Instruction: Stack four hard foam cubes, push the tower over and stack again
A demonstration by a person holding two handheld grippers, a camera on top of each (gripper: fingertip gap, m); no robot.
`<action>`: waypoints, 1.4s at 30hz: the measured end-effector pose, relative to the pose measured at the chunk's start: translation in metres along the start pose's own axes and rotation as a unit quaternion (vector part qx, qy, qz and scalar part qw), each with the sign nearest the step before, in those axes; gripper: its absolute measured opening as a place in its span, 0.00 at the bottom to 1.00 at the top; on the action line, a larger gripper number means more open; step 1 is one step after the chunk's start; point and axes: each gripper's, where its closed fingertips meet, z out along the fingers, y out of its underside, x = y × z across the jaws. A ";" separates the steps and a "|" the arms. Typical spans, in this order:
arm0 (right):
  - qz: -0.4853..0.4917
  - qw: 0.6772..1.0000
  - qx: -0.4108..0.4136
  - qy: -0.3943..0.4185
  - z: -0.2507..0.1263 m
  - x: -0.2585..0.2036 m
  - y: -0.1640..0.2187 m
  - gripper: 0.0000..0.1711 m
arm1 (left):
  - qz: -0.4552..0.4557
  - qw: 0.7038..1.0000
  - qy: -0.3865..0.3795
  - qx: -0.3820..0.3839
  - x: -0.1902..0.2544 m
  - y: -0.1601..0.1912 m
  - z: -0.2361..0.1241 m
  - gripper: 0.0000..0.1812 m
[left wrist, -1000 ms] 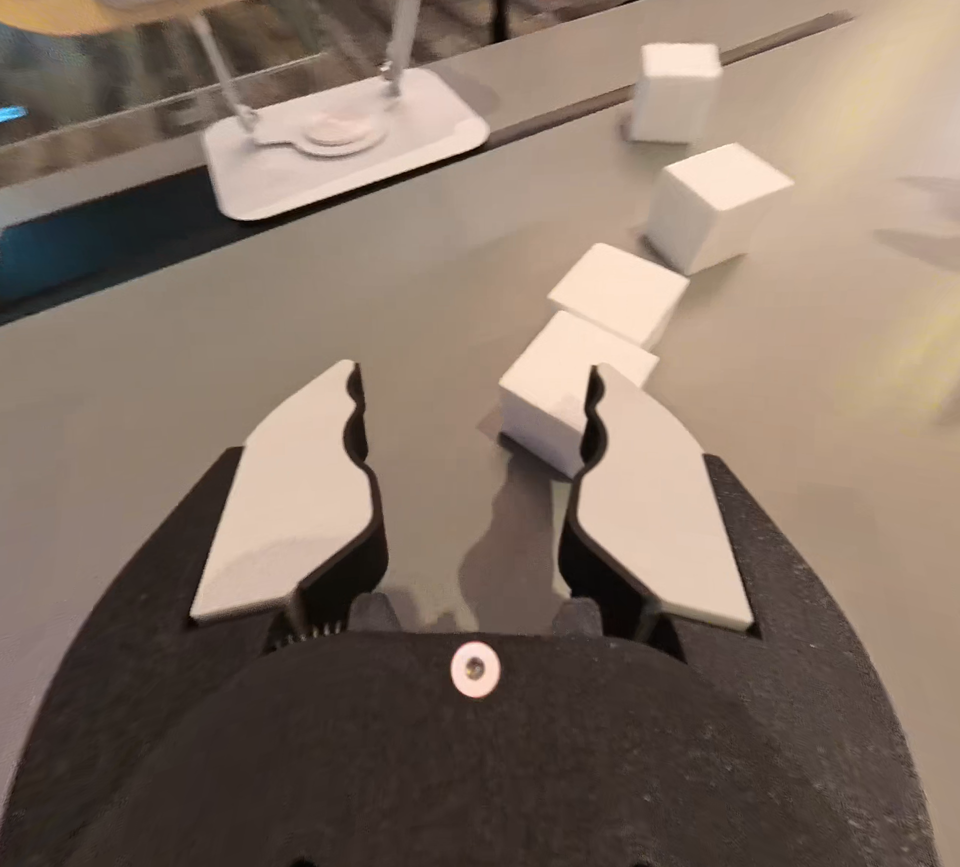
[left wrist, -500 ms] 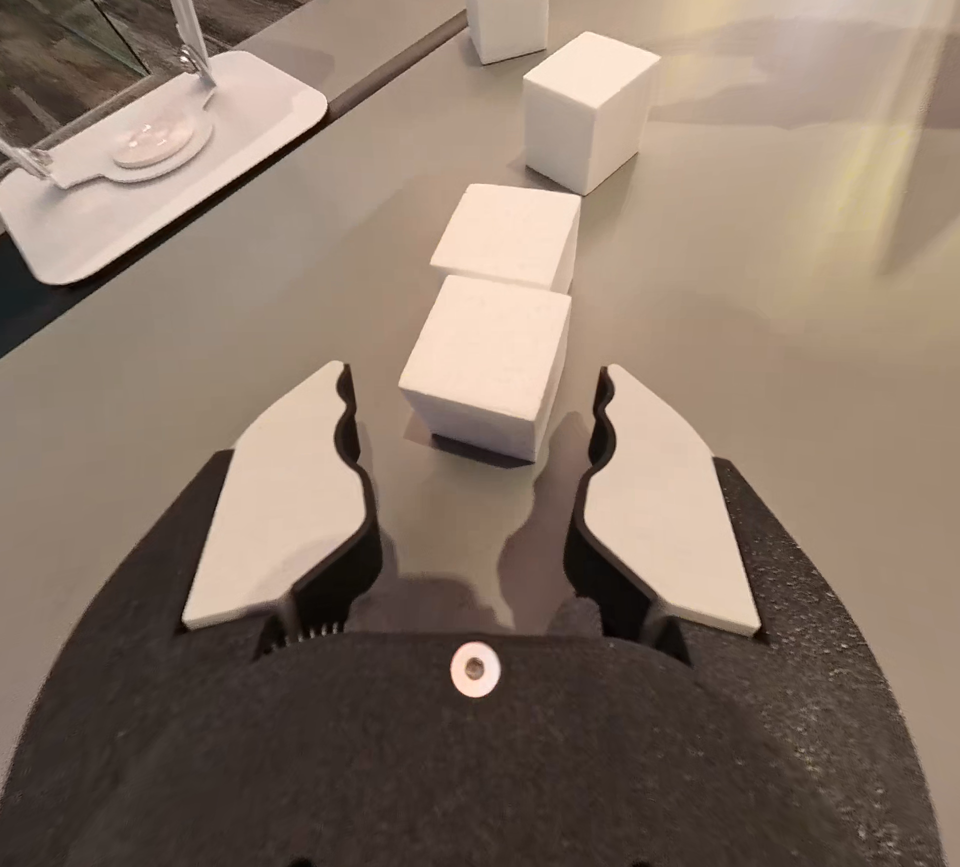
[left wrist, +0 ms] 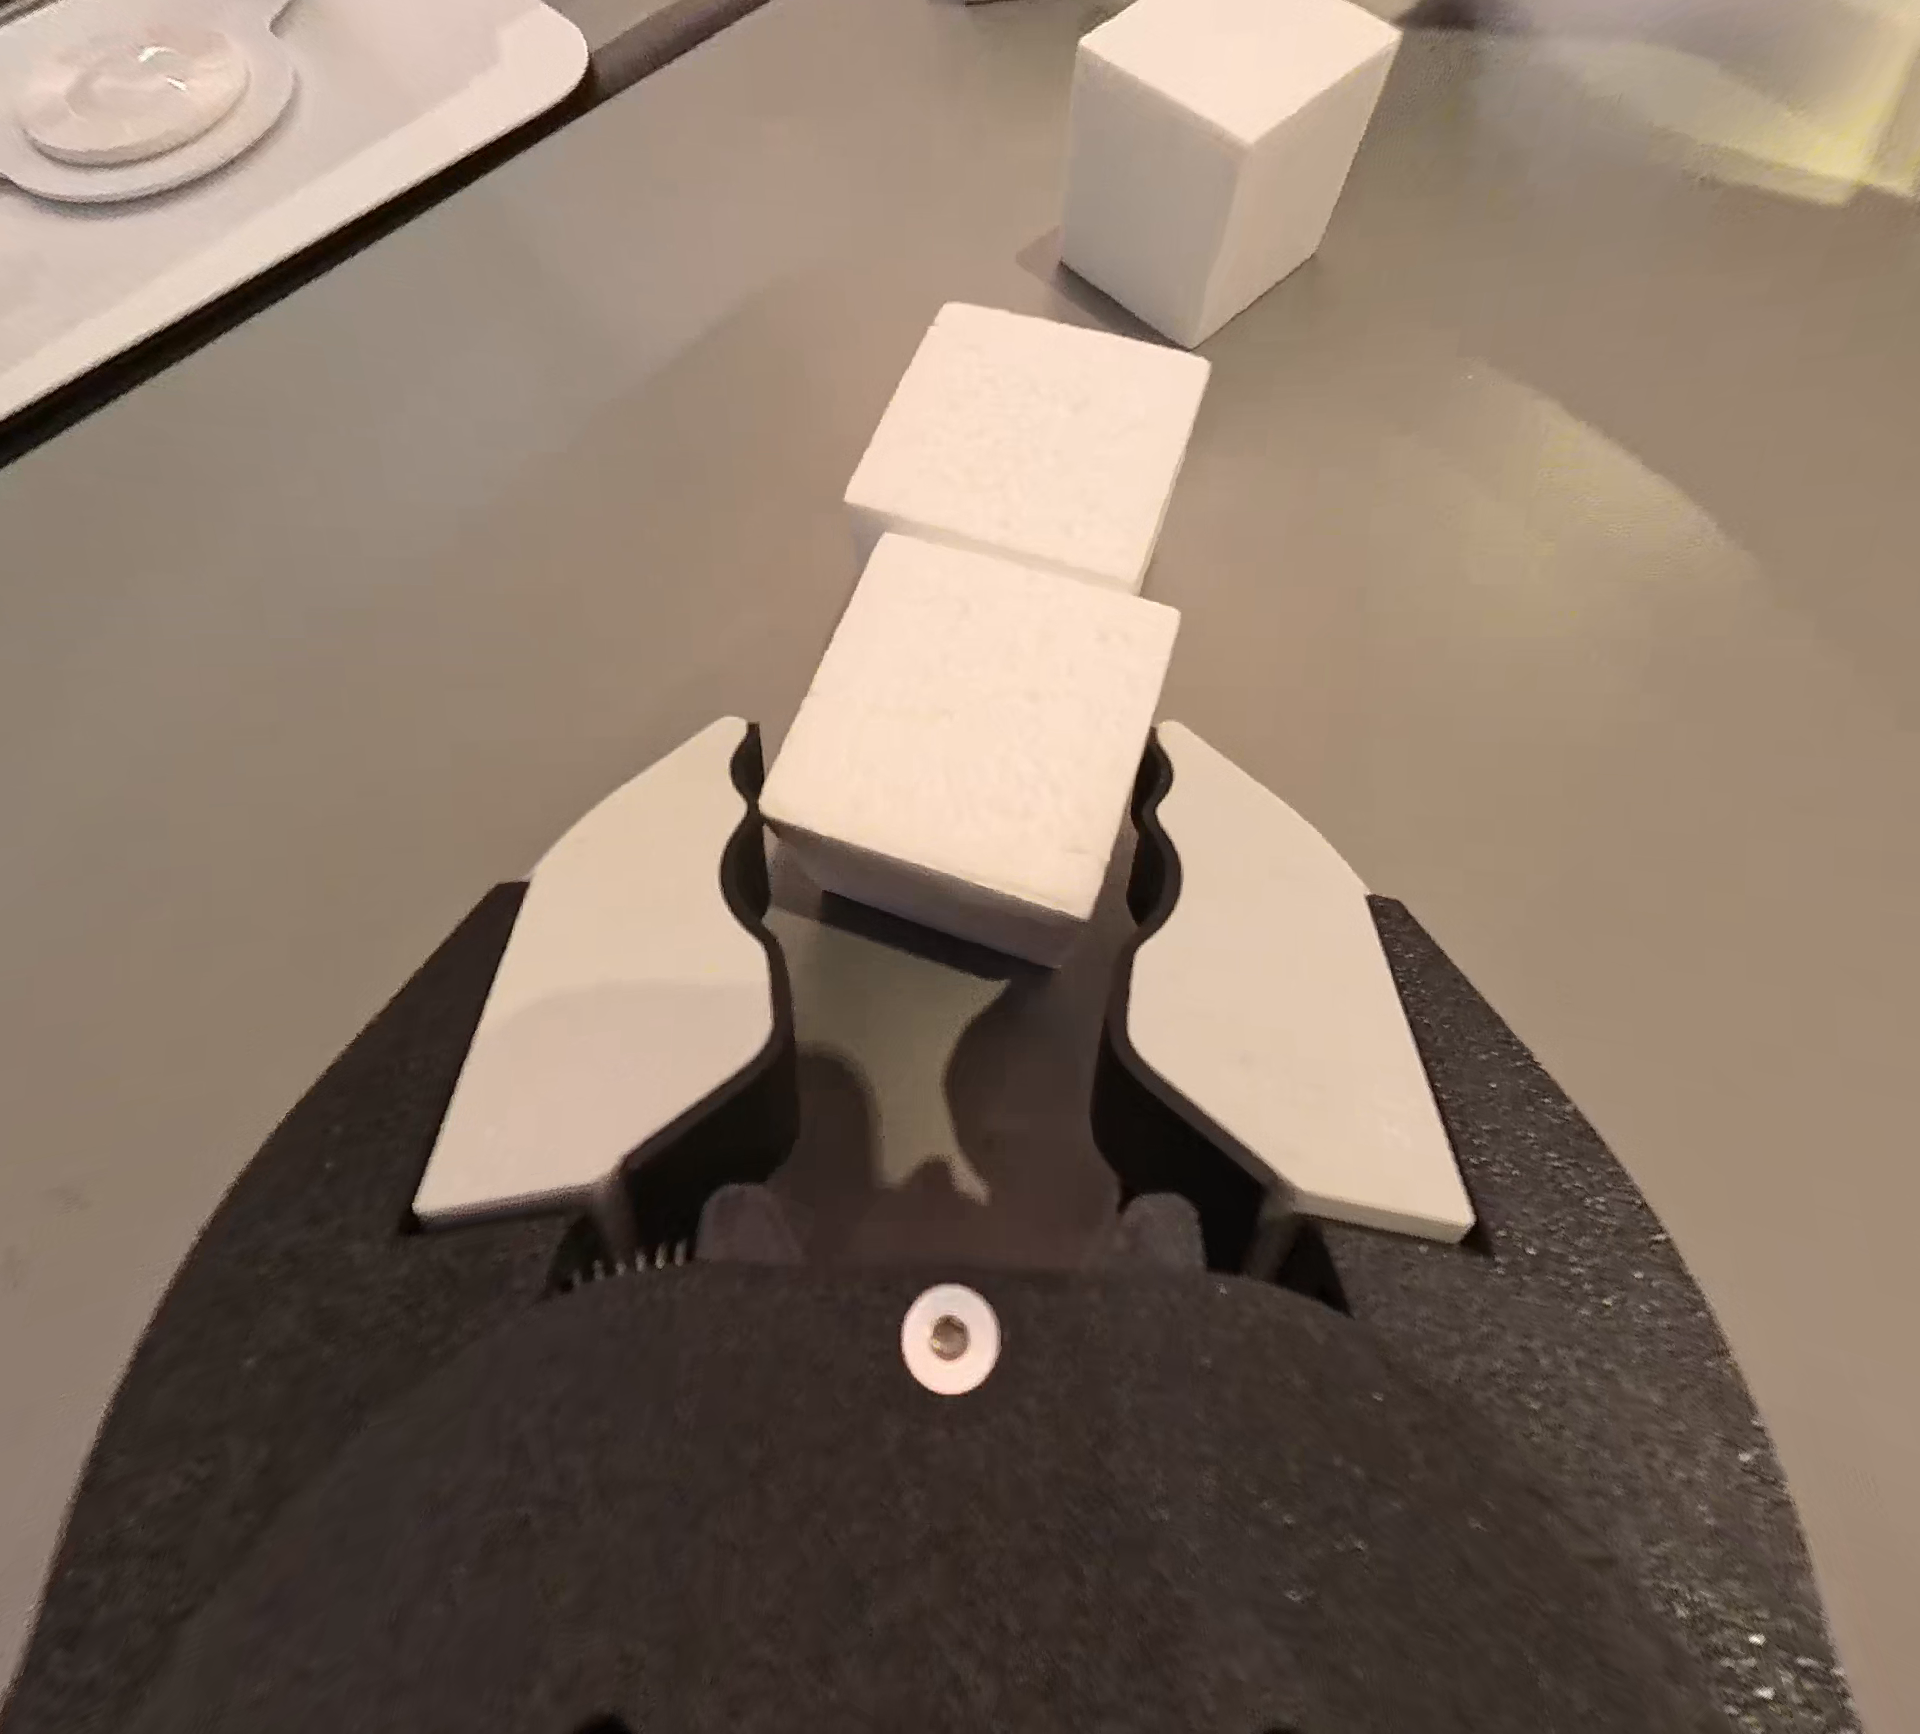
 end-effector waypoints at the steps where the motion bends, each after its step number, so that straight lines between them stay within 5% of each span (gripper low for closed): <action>1: 0.003 1.000 0.001 -0.009 0.005 0.001 0.000 0.52 | 0.000 1.000 -0.002 0.001 0.000 0.000 -0.001 0.37; 8: -0.022 0.998 -0.044 -0.049 0.031 0.000 0.014 0.49 | 0.025 0.999 -0.018 -0.017 -0.004 0.004 0.002 0.37; 11: -0.040 0.997 -0.051 -0.046 0.034 -0.002 0.015 0.34 | 0.038 0.999 -0.027 -0.018 -0.005 0.003 0.003 0.36; 17: -0.061 0.997 0.009 -0.053 0.003 -0.024 -0.024 0.34 | -0.004 0.999 -0.030 0.014 -0.017 0.002 -0.015 0.36; 20: -0.056 0.981 0.086 -0.164 -0.027 -0.083 -0.071 0.34 | -0.015 0.997 -0.065 0.028 -0.032 -0.003 -0.037 0.36; 24: -0.111 0.909 0.126 -0.381 -0.062 -0.202 -0.104 0.34 | -0.022 0.991 -0.121 0.045 -0.051 -0.010 -0.067 0.36; 29: -0.216 0.887 0.061 -0.405 -0.036 -0.253 -0.075 0.34 | -0.055 0.985 -0.142 0.081 -0.065 -0.016 -0.092 0.36; 42: -0.285 0.845 -0.036 -0.451 0.000 -0.248 -0.048 0.34 | -0.074 0.984 -0.126 0.103 -0.055 -0.036 -0.097 0.36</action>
